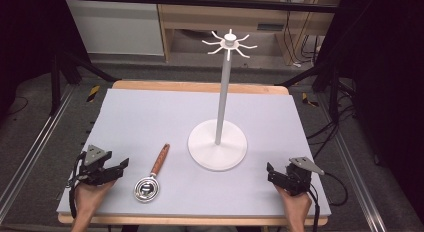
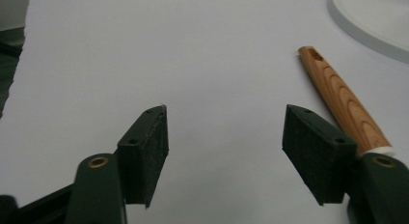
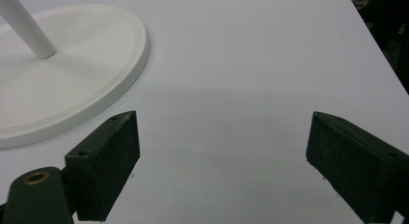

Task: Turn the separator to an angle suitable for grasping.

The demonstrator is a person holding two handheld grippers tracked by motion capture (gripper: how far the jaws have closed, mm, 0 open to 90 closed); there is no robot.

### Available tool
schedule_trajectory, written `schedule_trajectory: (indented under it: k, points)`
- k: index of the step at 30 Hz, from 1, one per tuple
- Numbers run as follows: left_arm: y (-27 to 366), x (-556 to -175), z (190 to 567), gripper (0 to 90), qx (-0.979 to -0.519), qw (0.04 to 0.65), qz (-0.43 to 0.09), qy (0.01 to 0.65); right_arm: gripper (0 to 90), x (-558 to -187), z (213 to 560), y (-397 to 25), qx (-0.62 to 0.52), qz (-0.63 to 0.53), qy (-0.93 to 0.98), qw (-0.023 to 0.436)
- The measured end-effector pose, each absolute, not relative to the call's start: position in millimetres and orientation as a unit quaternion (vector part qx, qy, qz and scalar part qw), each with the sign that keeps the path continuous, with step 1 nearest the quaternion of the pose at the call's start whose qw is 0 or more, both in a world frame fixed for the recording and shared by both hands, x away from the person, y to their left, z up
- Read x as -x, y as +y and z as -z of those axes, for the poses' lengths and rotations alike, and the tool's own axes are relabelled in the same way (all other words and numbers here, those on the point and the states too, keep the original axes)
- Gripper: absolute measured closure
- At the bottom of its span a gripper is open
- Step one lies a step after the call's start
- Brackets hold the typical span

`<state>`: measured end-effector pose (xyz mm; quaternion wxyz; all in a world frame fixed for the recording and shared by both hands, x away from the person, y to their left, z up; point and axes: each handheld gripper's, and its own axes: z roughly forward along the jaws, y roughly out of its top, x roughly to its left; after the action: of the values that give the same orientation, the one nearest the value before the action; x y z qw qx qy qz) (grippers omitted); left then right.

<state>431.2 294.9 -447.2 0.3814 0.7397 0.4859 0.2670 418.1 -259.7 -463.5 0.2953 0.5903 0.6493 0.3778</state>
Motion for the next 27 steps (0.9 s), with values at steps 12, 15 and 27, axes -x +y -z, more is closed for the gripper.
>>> schedule_trajectory:
  k: [12, 15, 27]
  points:
    - [272, -427, 439, 39.5, -0.766, 0.374, -0.253, 0.457, 12.8, -417, 462, -260, -0.585, -0.361, 0.662, 0.299]
    - [266, -428, 439, 43.5, -0.775, 0.368, -0.246, 0.45, 12.9, -418, 465, -257, -0.582, -0.352, 0.67, 0.298]
    - [242, -431, 434, 46.9, -0.793, 0.362, -0.225, 0.435, 13.3, -419, 466, -251, -0.573, -0.336, 0.685, 0.3]
